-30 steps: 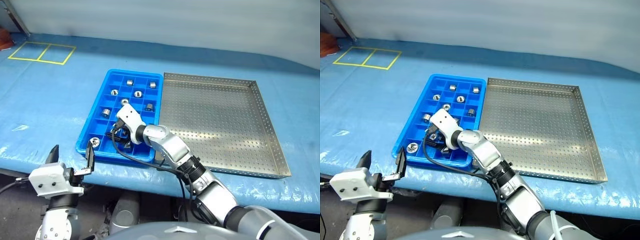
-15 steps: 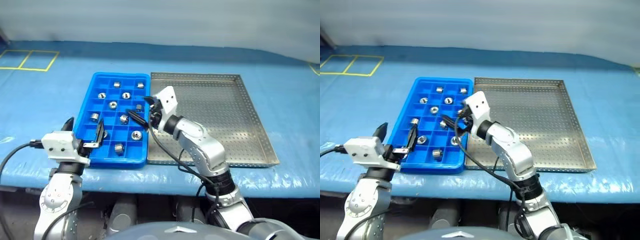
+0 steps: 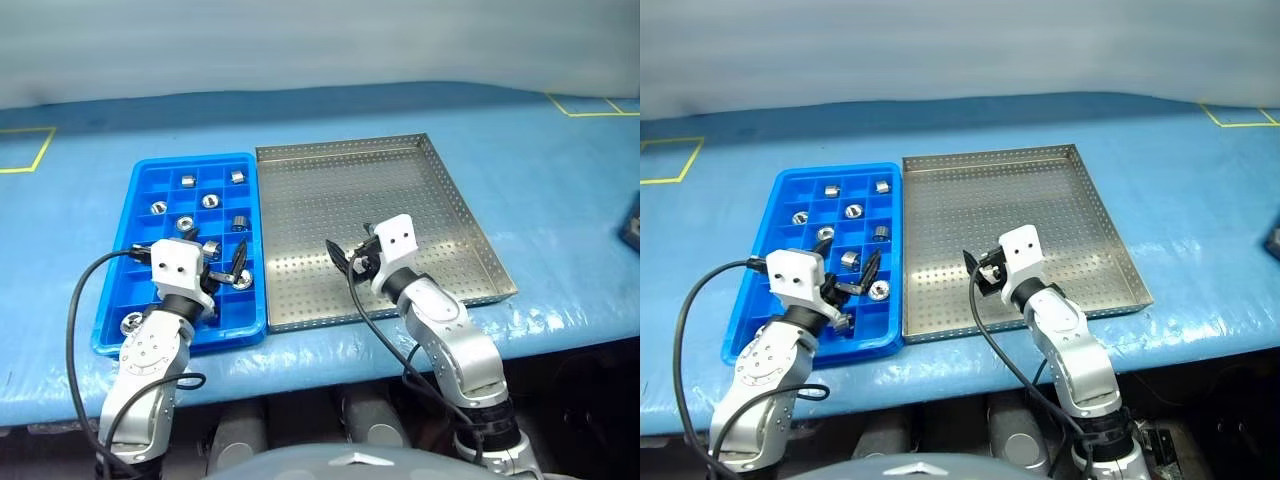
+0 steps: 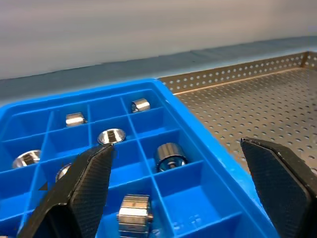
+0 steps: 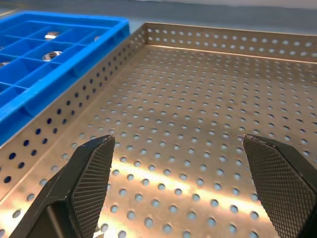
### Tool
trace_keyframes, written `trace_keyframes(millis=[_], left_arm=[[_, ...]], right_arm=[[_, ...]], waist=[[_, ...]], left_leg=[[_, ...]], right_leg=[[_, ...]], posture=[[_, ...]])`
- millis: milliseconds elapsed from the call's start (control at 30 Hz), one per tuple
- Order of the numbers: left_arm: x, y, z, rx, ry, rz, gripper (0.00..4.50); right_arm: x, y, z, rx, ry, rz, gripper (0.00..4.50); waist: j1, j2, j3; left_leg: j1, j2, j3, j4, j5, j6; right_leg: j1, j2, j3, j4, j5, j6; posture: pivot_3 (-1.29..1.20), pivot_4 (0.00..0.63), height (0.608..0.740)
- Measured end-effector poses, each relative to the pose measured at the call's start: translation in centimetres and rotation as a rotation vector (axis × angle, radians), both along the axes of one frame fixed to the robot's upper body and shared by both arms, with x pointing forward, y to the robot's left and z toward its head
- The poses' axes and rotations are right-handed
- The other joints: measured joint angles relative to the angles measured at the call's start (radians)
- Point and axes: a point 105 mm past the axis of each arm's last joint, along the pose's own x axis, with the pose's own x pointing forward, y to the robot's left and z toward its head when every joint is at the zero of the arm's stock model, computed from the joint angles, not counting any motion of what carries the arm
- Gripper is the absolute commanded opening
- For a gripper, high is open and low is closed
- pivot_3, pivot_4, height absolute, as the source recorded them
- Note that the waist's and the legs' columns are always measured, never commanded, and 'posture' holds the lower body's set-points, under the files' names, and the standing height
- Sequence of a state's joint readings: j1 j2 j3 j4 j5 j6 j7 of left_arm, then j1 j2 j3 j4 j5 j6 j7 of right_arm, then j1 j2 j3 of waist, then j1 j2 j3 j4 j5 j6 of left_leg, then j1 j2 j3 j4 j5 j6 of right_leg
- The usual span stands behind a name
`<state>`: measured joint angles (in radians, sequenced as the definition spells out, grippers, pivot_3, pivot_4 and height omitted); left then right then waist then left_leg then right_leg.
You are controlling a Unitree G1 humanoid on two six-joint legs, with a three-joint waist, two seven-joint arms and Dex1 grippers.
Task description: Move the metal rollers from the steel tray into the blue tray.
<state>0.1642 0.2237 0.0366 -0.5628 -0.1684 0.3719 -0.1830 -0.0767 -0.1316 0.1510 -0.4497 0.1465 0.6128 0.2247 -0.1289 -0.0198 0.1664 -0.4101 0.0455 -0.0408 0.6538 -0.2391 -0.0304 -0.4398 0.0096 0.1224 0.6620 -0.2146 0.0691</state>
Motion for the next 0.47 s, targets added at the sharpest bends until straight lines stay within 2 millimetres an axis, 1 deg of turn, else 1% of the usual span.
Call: trace_keyframes(millis=[67, 200, 467], left_arm=[[0.04, -0.30, -0.12, -0.006, -0.004, -0.013, 4.50], [0.04, -0.40, 0.13, -0.024, -0.024, -0.010, 4.50], [0.07, -0.02, -0.17, -0.049, -0.020, 0.029, 4.50]], right_arm=[[-0.14, -0.33, -0.01, 0.033, 0.007, -0.035, 4.34], [-0.22, -0.45, 0.29, 0.038, -0.006, -0.051, 4.34], [-0.22, -0.28, 0.81, -0.010, -0.049, 0.000, 4.34]], waist=[[-0.008, 0.000, 0.000], [-0.017, 0.000, 0.000], [-0.017, 0.000, 0.000]], left_leg=[[0.000, 0.000, 0.000, 0.000, 0.000, 0.000], [0.000, 0.000, 0.000, 0.002, 0.000, 0.000], [0.000, 0.000, -0.001, 0.003, 0.000, 0.000]], right_leg=[[0.000, 0.000, 0.000, 0.000, 0.000, 0.000], [0.001, 0.000, 0.001, 0.000, -0.001, -0.001], [0.002, 0.000, 0.001, 0.000, -0.001, -0.001]], posture=[[-0.13, 0.150, 0.740], [-0.13, 0.150, 0.740], [-0.08, 0.150, 0.740]])
